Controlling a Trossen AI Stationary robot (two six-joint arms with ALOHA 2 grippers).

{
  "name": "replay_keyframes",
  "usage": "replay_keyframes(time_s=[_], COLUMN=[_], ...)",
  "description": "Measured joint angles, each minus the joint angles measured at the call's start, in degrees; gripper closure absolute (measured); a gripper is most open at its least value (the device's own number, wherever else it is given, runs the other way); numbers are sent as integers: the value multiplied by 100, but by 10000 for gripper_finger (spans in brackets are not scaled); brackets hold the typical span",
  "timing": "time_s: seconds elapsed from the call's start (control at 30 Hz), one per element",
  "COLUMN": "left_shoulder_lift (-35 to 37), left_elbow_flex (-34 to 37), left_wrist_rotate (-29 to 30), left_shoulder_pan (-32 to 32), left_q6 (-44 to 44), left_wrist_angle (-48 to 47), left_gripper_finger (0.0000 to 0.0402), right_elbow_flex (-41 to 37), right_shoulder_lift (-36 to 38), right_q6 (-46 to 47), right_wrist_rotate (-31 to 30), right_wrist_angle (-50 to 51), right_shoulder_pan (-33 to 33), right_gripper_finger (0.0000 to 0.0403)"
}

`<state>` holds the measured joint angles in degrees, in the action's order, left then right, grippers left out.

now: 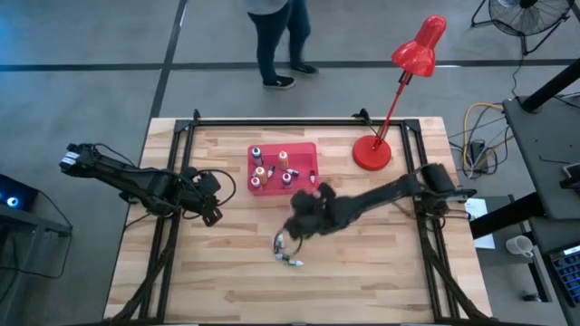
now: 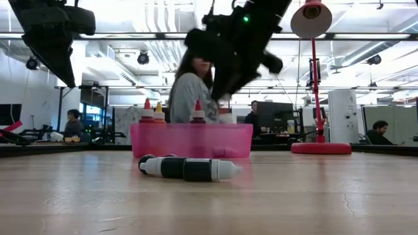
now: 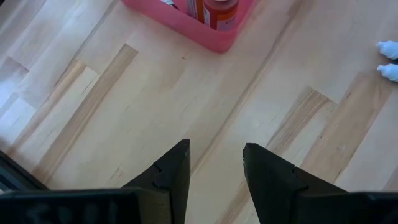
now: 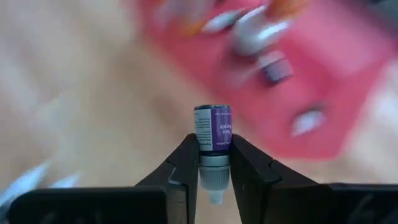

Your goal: Pick & Place food coloring

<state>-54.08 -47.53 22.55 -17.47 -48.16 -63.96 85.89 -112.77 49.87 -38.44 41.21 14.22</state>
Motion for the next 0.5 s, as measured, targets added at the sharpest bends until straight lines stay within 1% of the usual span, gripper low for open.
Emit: replay_keyframes(time_s=[0.03, 0.1, 0.23, 0.27, 0.33, 0.43, 0.5], left_shoulder_lift=[0, 0, 0, 0, 0, 0, 0], left_elbow_flex=[0, 0, 0, 0, 0, 0, 0], left_wrist_rotate=[0, 41, 204, 245, 293, 302, 301], left_shoulder_pan=[0, 0, 0, 0, 0, 0, 0], left_q6=[0, -2, -2, -2, -2, -36, -90], left_wrist_angle=[0, 9, 27, 46, 62, 110, 120], left_gripper_finger=[280, 280, 280, 280, 280, 280, 280], right_elbow_flex=[-17, -63, -186, -208, -223, -223, -223], right_shoulder_lift=[134, 460, 745, 755, 798, 789, 686], right_q6=[37, -113, -548, -623, -928, -1452, -1645], right_wrist_rotate=[-143, -198, 112, 284, 827, 1870, 2295], right_wrist_angle=[37, 40, 26, 29, -99, -401, -531], right_shoulder_pan=[-97, -346, -931, -1105, -1463, -1922, -2109], right_gripper_finger=[340, 340, 339, 338, 329, 306, 287])
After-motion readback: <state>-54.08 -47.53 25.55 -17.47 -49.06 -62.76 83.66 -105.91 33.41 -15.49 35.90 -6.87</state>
